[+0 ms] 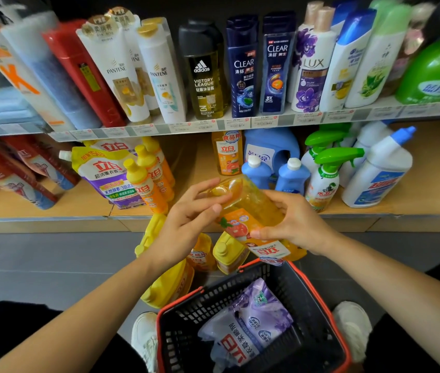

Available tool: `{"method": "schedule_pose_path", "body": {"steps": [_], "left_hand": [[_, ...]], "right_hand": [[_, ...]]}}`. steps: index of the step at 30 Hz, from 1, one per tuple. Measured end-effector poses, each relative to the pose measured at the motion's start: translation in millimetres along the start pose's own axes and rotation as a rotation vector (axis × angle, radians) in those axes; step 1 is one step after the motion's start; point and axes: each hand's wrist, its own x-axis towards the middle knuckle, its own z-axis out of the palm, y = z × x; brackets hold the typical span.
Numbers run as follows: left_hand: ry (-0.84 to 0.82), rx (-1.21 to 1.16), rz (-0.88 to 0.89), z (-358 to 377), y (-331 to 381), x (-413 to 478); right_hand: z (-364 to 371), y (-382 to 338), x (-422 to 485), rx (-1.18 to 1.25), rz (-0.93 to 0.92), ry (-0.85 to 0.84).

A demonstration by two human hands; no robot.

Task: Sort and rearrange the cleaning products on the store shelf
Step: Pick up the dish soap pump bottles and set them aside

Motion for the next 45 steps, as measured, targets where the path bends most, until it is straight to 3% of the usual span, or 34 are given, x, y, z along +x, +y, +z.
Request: {"method": "schedule_pose_path", "body": {"steps": [3, 8, 11, 18, 22, 25, 30, 36, 41, 45], "left_hand": [[0.04, -0.016, 0.009, -1, -1, 0], [0.243, 0.025, 0.062, 7, -11, -2], [0.263, 0.029, 0.013, 10, -22, -6], [0.14, 0.096, -0.143, 23, -42, -10], [-0.118, 0.16, -0.329, 32, -52, -16], [-0.28, 0.012, -0.435, 42, -54, -23], [-0.296, -0.385, -0.639, 50, -52, -35], [-0.039, -0.573, -0.682, 49, -55, -45], [0.074, -0.612, -0.563, 31, -49, -48], [0.187, -0.543, -0.529, 8, -38, -49]], "right_hand": [[1, -1, -2, 0.05, -0.013, 0.003], [3, -6, -2, 0.181, 0.011, 0.036], [2, -8, 0, 0.231, 0.03, 0.054], [3, -8, -2, 0.353, 0.062, 0.096], [8, -15, -3, 0.452, 0.079, 0.129], [12, -19, -2, 0.545, 0.084, 0.138], [14, -23, 3, 0.573, 0.006, 0.12], [9, -12, 15, 0.551, 0.1, 0.188], [11, -2, 23, 0.683, 0.207, 0.307], [19, 5, 24, 0.662, 0.305, 0.29]]}}
